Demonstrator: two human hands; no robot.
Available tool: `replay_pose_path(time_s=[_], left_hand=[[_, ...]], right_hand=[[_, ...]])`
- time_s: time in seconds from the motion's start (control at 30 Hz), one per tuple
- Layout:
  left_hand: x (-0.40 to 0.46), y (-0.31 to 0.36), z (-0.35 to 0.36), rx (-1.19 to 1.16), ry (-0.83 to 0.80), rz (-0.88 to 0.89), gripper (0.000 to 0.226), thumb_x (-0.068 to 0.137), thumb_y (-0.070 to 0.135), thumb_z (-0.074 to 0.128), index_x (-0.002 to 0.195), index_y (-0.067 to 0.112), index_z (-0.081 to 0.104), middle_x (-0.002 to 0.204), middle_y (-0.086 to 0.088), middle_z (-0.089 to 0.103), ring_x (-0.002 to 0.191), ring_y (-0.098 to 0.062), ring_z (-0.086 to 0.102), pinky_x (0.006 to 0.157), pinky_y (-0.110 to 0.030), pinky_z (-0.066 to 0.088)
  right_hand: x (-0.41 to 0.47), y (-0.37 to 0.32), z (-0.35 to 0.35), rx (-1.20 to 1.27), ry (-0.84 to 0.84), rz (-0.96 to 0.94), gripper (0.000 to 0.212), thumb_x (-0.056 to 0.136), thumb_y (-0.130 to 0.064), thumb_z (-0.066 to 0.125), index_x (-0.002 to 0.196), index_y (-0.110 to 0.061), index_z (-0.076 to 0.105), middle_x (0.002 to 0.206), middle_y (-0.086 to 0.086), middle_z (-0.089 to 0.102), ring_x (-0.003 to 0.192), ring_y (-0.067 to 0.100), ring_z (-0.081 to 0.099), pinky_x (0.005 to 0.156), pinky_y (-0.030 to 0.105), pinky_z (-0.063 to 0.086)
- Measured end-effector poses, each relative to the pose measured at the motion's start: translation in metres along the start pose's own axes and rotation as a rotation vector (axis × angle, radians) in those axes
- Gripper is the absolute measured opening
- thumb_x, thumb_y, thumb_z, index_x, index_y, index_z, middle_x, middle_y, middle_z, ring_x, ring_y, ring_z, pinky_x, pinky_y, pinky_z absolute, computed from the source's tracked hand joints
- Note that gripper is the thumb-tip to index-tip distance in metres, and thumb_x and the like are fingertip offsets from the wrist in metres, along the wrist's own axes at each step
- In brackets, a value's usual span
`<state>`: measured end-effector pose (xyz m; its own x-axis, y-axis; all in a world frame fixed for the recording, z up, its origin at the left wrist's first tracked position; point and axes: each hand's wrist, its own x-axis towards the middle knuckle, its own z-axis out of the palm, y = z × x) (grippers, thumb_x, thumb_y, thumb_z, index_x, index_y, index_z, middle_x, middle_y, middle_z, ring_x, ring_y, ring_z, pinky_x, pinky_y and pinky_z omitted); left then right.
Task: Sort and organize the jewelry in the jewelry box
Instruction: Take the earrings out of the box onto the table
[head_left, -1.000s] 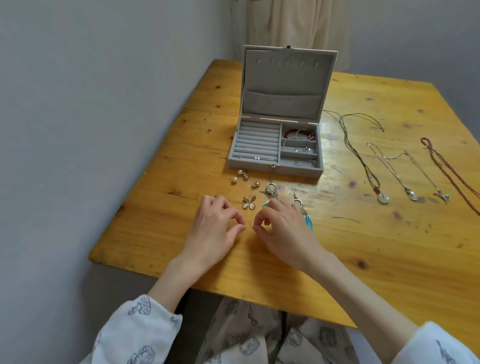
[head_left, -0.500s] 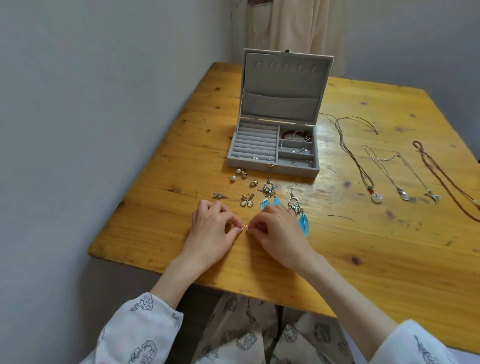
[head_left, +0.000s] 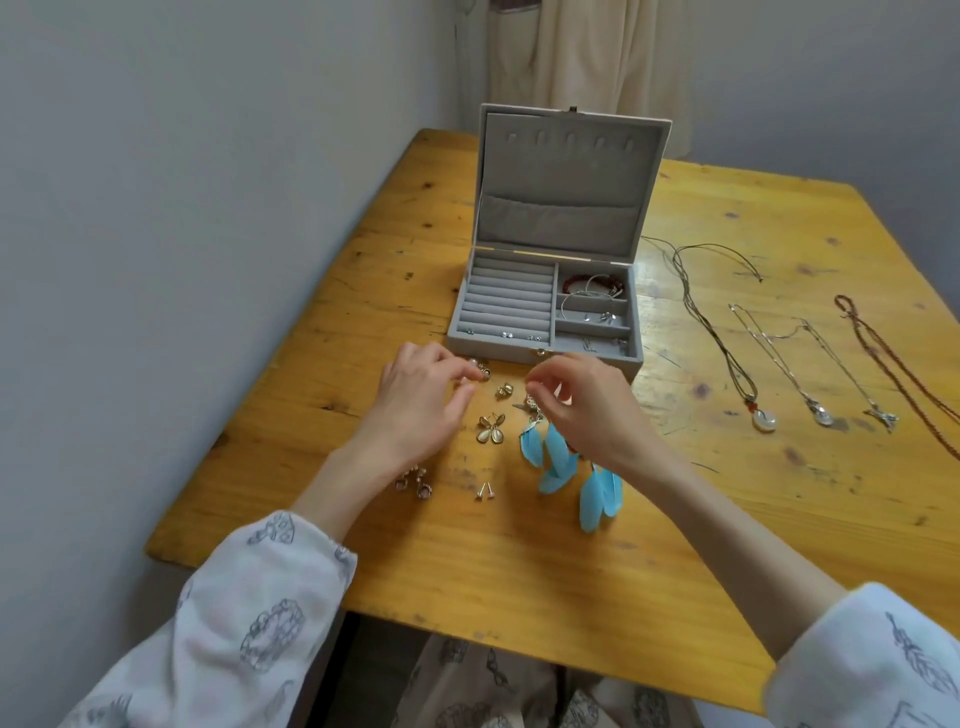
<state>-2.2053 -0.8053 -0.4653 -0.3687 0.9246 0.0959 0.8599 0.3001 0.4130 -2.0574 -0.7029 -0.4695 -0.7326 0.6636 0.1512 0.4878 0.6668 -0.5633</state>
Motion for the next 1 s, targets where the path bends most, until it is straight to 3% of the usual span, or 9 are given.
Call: replay_pose_path(time_s=[0.1, 0.2, 0.47, 0.7, 1.0], left_hand=[[0.034, 0.002, -0.002, 0.035, 0.046, 0.033, 0.026, 0.092, 0.022, 0.053, 0.116, 0.021, 0.062, 0.111, -0.002, 0.056, 0.110, -0.017, 0.040, 0.096, -0.029, 0.032], [0.063, 0.006, 0.003, 0.057, 0.037, 0.073, 0.028, 0.092, 0.019, 0.052, 0.118, 0.020, 0.061, 0.112, -0.003, 0.058, 0.110, -0.018, 0.043, 0.096, -0.030, 0.035], [0.083, 0.008, 0.022, 0.013, 0.020, 0.029, 0.025, 0.093, 0.019, 0.050, 0.110, 0.014, 0.067, 0.104, -0.008, 0.060, 0.103, -0.020, 0.047, 0.090, -0.032, 0.041], [0.093, 0.013, 0.016, 0.145, -0.052, 0.079, 0.023, 0.093, 0.011, 0.050, 0.101, 0.013, 0.071, 0.102, -0.006, 0.061, 0.104, -0.021, 0.050, 0.088, -0.032, 0.044], [0.093, 0.010, 0.008, 0.233, -0.096, 0.202, 0.023, 0.093, 0.015, 0.051, 0.109, 0.017, 0.067, 0.109, -0.001, 0.060, 0.104, -0.016, 0.045, 0.088, -0.027, 0.040]], right_hand=[[0.024, 0.009, -0.002, -0.037, 0.090, 0.082, 0.021, 0.092, -0.022, 0.053, 0.102, -0.014, 0.069, 0.095, 0.003, 0.064, 0.091, 0.019, 0.056, 0.087, 0.041, 0.046], [0.045, 0.018, -0.001, -0.101, 0.131, 0.132, 0.024, 0.093, -0.023, 0.051, 0.109, -0.015, 0.068, 0.103, 0.007, 0.062, 0.100, 0.024, 0.051, 0.088, 0.038, 0.042], [0.064, 0.025, 0.002, -0.334, -0.016, 0.051, 0.029, 0.096, -0.030, 0.043, 0.109, -0.023, 0.068, 0.102, 0.003, 0.053, 0.100, 0.021, 0.041, 0.085, 0.033, 0.031], [0.068, 0.025, 0.003, -0.366, -0.054, 0.000, 0.029, 0.097, -0.025, 0.042, 0.109, -0.022, 0.068, 0.105, 0.003, 0.052, 0.101, 0.021, 0.042, 0.085, 0.033, 0.032], [0.073, 0.023, -0.002, -0.450, -0.122, -0.105, 0.026, 0.097, -0.018, 0.044, 0.111, -0.019, 0.066, 0.110, 0.002, 0.056, 0.105, 0.021, 0.043, 0.086, 0.034, 0.032]])
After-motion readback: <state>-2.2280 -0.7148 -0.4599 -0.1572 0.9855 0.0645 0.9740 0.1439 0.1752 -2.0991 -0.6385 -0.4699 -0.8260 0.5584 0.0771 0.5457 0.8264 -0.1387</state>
